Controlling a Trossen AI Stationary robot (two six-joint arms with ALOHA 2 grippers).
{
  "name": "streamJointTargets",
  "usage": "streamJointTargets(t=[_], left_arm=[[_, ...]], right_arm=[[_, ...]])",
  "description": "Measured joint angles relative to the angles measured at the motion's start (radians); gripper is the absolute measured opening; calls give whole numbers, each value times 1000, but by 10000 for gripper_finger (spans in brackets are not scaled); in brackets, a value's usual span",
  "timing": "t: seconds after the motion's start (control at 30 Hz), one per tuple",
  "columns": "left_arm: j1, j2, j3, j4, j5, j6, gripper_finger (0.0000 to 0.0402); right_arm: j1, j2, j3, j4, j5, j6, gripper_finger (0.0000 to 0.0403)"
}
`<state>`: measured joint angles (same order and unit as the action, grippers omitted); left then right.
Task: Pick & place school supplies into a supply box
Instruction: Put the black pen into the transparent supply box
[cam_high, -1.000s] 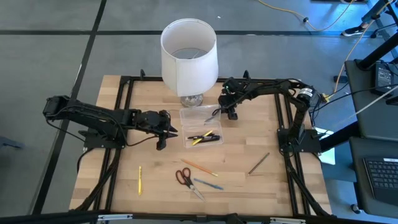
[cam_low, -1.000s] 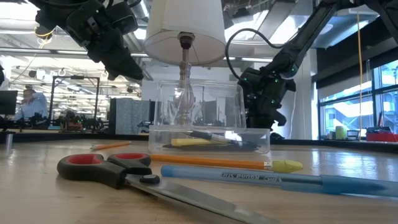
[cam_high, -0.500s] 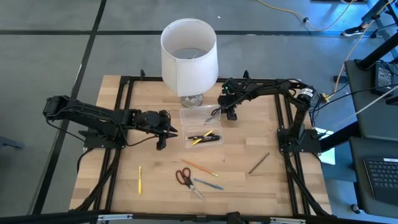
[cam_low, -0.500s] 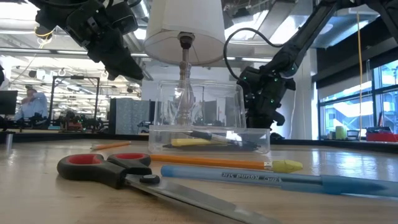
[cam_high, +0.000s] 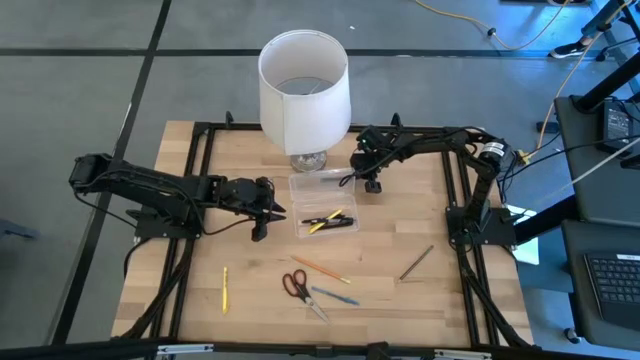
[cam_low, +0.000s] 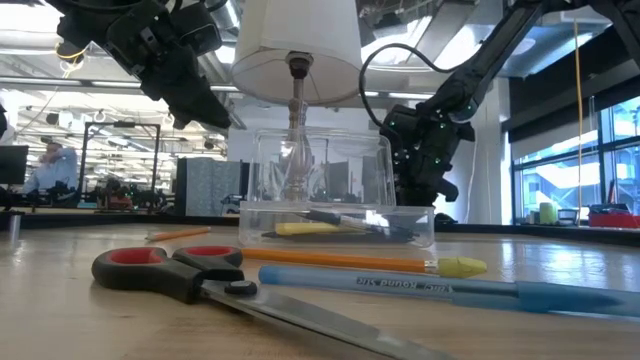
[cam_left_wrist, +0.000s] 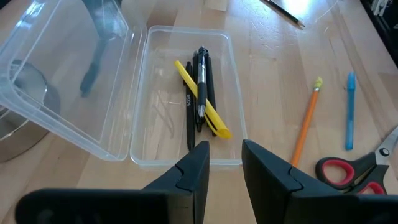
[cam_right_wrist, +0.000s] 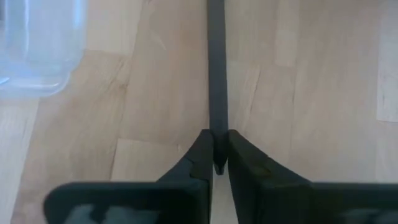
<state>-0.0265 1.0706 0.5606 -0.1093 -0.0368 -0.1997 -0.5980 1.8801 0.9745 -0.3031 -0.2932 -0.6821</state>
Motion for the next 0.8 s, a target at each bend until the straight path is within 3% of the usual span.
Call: streamJointTargets(t=[0.57,0.8], left_arm=[[0,0,0,0,0,0,88],[0,0,0,0,0,0,88]], right_arm=[[3,-9,6,-126,38,171,33],[7,-64,1,-284,101,256,36]])
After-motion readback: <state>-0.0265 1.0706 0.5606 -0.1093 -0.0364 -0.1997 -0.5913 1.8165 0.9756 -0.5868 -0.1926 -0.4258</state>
